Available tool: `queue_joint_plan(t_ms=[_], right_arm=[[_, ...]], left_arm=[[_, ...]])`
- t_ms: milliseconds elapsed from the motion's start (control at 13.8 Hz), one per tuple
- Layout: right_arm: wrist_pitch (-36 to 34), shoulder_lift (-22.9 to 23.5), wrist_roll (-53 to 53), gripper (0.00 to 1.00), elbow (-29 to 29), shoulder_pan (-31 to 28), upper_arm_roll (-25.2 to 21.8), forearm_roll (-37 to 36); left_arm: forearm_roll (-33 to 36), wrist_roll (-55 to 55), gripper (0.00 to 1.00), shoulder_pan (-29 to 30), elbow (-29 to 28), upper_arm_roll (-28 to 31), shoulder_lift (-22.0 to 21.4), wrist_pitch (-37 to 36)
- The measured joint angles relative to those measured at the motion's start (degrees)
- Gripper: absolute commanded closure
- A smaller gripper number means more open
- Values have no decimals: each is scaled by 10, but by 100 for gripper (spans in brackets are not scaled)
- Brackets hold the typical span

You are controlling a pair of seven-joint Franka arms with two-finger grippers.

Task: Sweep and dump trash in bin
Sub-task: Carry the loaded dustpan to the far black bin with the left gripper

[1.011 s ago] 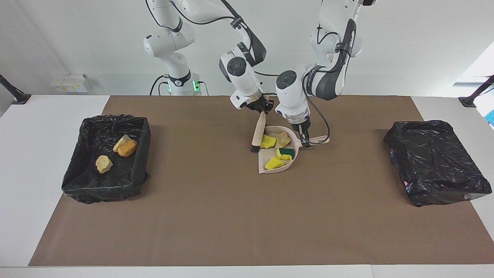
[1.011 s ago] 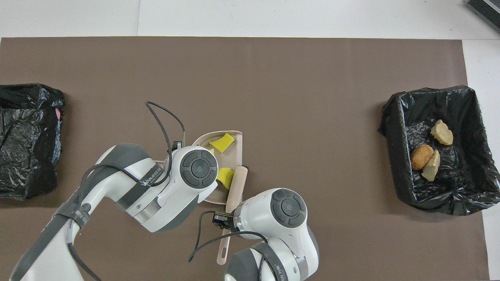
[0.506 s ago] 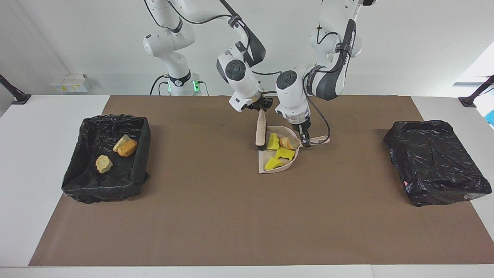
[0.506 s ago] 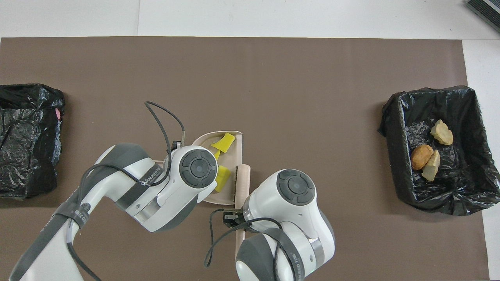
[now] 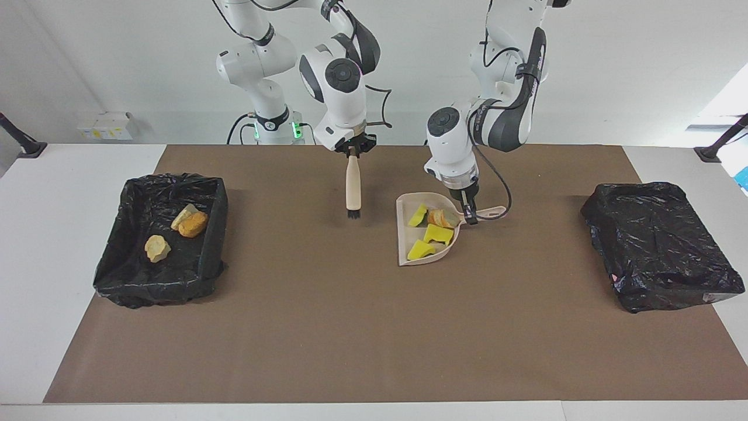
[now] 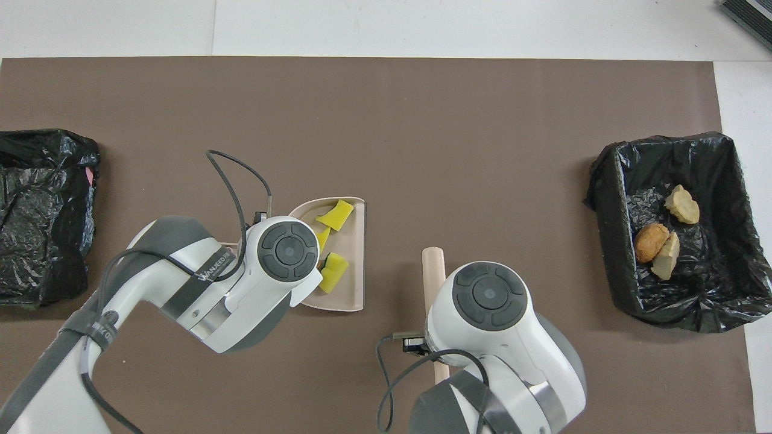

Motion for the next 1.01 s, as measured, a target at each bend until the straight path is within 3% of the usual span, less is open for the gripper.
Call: queue_joint_plan(t_ms=[361, 578, 795, 867, 939, 1011], right_arm=[[32, -1, 25, 100, -2, 21, 7, -5], [84, 7, 101, 100, -17, 91, 9, -5], [164, 43, 149, 100, -41, 162, 11, 0], [198, 65, 169, 89, -44, 185, 12, 1], [225, 87, 185, 56, -44, 203, 12, 1], [234, 103, 192, 1, -42, 212, 12, 1]], left_arm=[[-34, 91, 100, 54, 1, 2, -64, -4], [-59, 178, 100, 95, 12, 7, -104, -30], [-62, 204, 100, 139, 46, 10, -116, -70], [-62, 207, 100, 152, 58, 13, -117, -95], [-62, 213, 100, 167, 65, 16, -118, -108], [-62, 223, 100, 185, 71, 18, -120, -114]])
